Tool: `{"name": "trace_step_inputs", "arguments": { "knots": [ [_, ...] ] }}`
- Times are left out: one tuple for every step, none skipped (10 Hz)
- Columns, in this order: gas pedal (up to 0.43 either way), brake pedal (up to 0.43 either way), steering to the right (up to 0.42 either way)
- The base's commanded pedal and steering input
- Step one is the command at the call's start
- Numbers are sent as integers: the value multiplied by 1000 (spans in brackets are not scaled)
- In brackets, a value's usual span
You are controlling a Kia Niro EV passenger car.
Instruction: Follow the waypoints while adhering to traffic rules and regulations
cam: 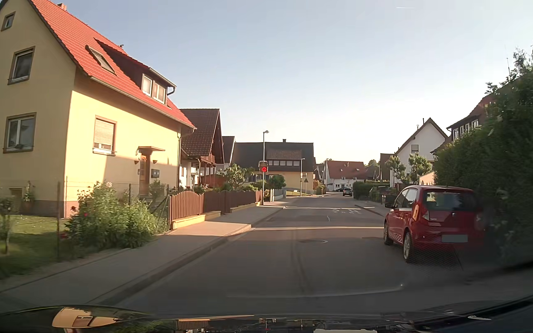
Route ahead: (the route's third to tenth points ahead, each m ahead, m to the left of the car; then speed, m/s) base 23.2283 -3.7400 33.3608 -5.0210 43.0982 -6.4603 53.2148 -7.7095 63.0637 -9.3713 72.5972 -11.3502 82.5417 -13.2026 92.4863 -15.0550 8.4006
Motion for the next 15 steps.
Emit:
{"name": "trace_step_inputs", "arguments": {
  "knots": [
    [0,122,49],
    [0,146,52],
    [0,159,54],
    [0,177,56],
    [0,177,58],
    [0,177,59],
    [0,177,61],
    [0,177,64],
    [0,171,65],
    [0,171,66],
    [0,171,66],
    [0,128,66],
    [0,18,61],
    [0,0,53],
    [0,0,46]
  ]
}}
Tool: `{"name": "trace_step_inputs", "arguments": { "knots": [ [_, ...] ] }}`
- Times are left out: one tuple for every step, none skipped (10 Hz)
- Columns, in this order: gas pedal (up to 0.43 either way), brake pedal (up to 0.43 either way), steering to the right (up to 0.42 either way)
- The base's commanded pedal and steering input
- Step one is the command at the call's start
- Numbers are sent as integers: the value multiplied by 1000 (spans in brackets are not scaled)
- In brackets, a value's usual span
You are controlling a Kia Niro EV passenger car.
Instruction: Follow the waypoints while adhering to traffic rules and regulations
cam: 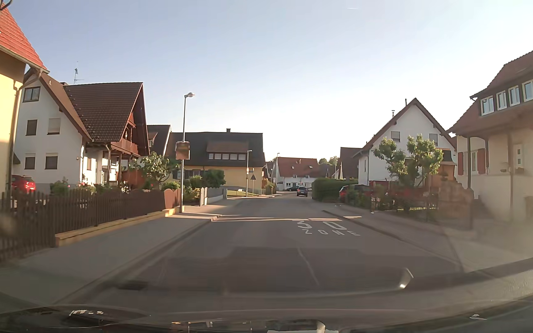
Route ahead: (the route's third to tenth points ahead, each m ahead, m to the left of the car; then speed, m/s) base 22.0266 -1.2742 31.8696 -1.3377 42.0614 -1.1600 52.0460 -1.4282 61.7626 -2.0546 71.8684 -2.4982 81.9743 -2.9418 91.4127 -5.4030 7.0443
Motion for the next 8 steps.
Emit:
{"name": "trace_step_inputs", "arguments": {
  "knots": [
    [0,0,43],
    [0,0,38],
    [0,0,29],
    [0,0,17],
    [59,0,7],
    [79,0,4],
    [79,0,4],
    [79,0,3]
  ]
}}
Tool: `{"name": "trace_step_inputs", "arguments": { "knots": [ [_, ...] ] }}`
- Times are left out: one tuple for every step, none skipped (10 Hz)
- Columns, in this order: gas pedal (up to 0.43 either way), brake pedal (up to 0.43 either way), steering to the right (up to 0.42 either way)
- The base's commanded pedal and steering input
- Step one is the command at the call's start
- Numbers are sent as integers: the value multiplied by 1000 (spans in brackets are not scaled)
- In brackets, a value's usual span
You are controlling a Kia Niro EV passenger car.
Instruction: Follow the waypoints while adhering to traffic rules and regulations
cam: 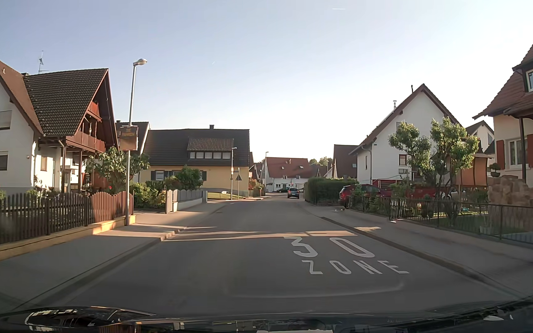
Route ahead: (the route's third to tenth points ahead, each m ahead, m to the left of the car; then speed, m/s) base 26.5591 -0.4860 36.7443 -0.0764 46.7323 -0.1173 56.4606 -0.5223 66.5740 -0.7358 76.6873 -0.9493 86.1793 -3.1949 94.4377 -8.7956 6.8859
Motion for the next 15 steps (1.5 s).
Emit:
{"name": "trace_step_inputs", "arguments": {
  "knots": [
    [79,0,0],
    [79,0,-2],
    [79,0,-2],
    [79,0,-2],
    [79,0,-3],
    [79,0,-4],
    [79,0,-4],
    [79,0,-4],
    [79,0,-4],
    [79,0,-4],
    [79,0,-4],
    [79,0,-4],
    [79,0,-4],
    [79,0,-4],
    [79,0,-3]
  ]
}}
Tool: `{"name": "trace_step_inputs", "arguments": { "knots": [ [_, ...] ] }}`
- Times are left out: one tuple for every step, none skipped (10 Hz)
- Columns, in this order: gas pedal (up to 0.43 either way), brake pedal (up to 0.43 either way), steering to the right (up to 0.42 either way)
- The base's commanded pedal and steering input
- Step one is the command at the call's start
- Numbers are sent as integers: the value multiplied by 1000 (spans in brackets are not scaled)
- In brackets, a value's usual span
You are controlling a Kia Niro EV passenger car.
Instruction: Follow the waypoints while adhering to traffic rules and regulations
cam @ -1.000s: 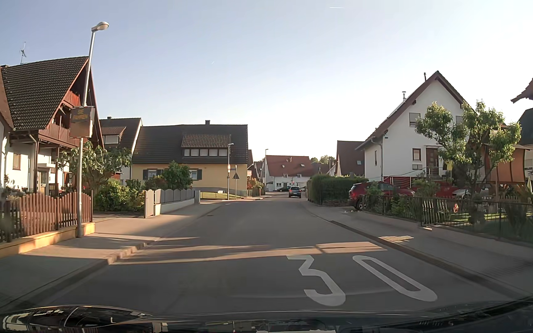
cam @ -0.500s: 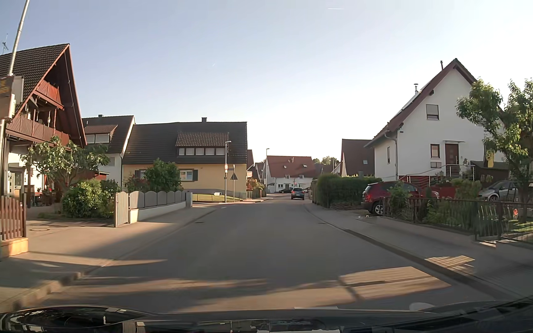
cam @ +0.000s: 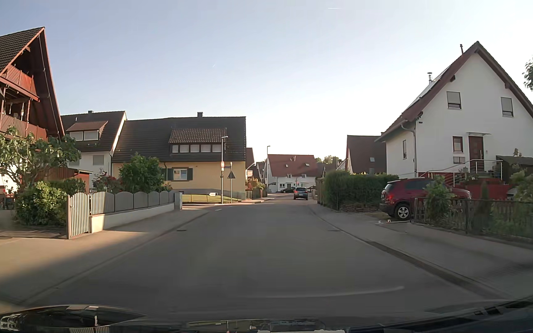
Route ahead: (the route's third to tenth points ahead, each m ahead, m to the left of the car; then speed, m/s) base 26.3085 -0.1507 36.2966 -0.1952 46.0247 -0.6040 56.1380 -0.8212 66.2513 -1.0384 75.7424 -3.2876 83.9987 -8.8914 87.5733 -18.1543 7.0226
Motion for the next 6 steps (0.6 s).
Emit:
{"name": "trace_step_inputs", "arguments": {
  "knots": [
    [79,0,-3],
    [79,0,-1],
    [79,0,2],
    [67,0,5],
    [47,0,6],
    [28,0,5]
  ]
}}
